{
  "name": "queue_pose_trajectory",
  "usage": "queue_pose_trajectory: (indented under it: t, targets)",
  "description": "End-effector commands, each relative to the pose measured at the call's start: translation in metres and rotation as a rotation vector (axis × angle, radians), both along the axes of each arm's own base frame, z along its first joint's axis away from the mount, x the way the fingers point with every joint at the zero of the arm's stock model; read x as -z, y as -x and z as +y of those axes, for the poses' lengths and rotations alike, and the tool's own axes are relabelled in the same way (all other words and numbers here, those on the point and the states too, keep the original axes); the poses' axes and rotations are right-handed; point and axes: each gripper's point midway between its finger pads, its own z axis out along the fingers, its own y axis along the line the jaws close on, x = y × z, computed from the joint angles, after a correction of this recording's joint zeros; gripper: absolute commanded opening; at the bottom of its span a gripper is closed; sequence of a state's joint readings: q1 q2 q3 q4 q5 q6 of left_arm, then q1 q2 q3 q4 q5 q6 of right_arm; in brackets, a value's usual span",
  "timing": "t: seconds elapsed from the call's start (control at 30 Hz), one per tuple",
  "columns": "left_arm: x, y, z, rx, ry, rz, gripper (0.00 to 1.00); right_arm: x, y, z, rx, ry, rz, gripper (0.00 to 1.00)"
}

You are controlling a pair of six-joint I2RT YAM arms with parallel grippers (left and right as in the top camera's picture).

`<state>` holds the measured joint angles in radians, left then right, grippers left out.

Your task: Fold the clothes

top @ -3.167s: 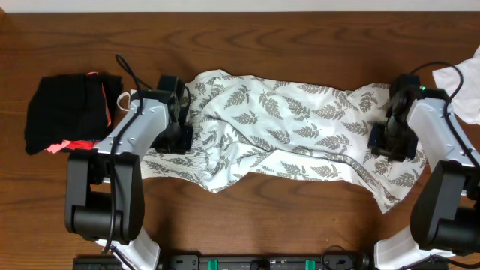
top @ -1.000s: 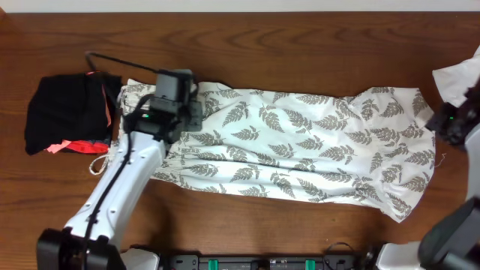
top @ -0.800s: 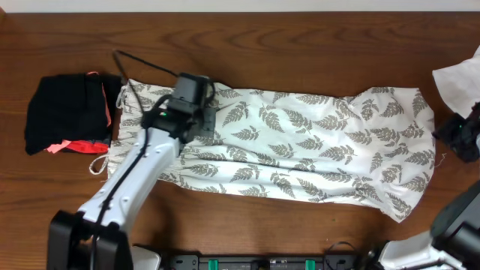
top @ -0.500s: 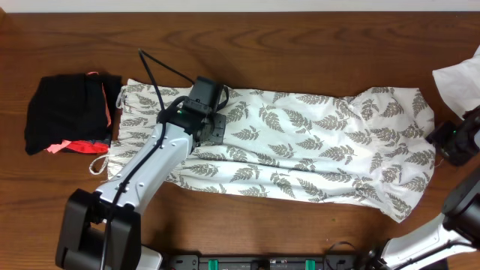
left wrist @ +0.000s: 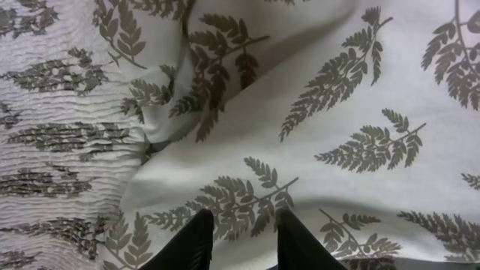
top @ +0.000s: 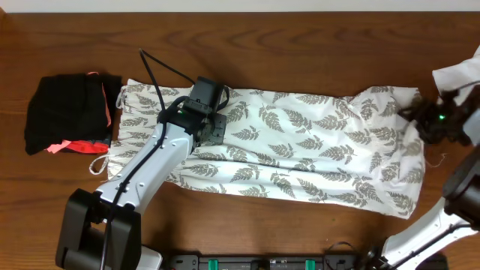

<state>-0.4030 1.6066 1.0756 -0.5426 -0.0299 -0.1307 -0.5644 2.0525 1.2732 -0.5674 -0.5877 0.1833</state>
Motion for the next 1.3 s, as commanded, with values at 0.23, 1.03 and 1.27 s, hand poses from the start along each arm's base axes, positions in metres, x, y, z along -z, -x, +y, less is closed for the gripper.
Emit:
queue_pose_trajectory:
  t: [0.23,1.03,1.27]
  targets:
    - [0.004,0.007,0.003,0.007,-0.019,0.031,0.30,0.032,0.020,0.064,-0.168,-0.119,0.075,0.01]
    - [0.003,0.005,0.002,0.007,-0.018,0.026,0.30,-0.113,0.132,0.240,-1.126,0.332,0.010,0.49]
    - [0.003,0.005,0.002,0.007,-0.018,0.025,0.30,-0.097,0.130,0.218,-0.960,0.450,0.184,0.49]
